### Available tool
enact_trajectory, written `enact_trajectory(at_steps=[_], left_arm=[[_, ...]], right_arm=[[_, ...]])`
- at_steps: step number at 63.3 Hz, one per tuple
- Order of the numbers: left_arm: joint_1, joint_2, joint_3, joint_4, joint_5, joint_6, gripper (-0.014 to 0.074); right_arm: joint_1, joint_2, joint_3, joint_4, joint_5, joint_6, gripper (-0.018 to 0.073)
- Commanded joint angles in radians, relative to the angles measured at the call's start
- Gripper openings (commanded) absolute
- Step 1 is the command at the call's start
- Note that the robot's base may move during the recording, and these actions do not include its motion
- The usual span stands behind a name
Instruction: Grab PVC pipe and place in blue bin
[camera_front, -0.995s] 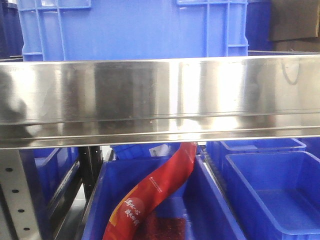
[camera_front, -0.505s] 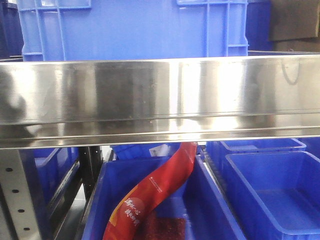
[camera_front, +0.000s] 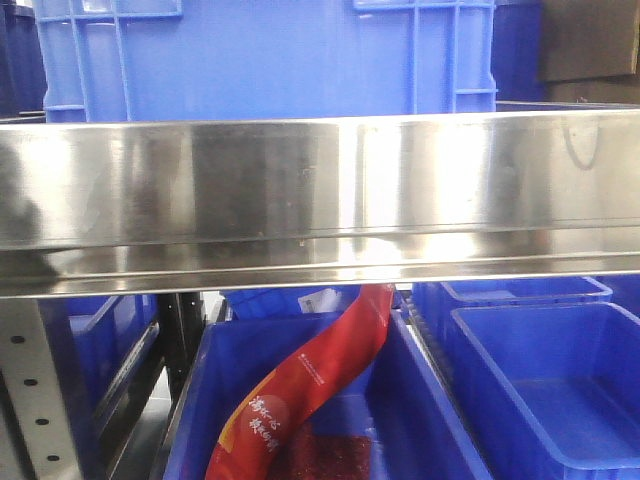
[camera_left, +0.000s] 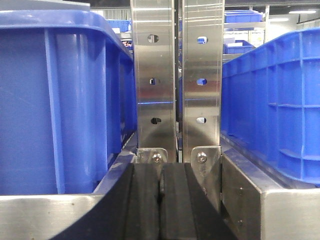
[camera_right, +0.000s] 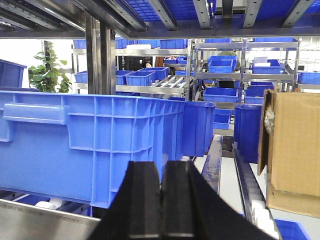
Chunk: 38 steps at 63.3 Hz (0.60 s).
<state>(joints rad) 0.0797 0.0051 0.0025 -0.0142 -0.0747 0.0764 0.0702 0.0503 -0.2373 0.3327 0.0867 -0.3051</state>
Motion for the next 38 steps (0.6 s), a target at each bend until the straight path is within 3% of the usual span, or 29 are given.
enact_trajectory(at_steps=[1,38], left_arm=[[0.004,-0.005,-0.003,-0.008,-0.019,-0.005,-0.0111],[0.004,-0.005,-0.003,-0.008,-0.021,-0.005,-0.0111]], right_arm=[[-0.007,-0.006,0.001,-0.006,-0.020,-0.001,-0.0165],[-0.007,-0.006,0.001,-0.006,-0.020,-0.001,-0.0165]])
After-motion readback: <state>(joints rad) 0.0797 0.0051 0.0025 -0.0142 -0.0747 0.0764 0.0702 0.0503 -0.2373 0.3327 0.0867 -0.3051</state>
